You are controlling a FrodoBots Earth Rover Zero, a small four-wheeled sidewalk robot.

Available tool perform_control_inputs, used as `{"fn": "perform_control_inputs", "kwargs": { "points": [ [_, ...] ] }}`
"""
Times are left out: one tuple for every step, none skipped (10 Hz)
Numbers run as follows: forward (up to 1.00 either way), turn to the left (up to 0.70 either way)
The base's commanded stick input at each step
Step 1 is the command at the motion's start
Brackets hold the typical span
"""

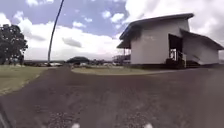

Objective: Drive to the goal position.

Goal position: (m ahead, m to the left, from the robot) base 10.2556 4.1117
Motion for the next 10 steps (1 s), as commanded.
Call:
{"fn": "perform_control_inputs", "kwargs": {
  "points": [
    [0.7,0.0],
    [0.7,0.06],
    [0.7,0.35],
    [0.7,0.35],
    [0.7,0.35],
    [0.7,0.35],
    [0.7,0.35],
    [0.7,0.35],
    [0.7,0.35],
    [0.7,0.35]
  ]
}}
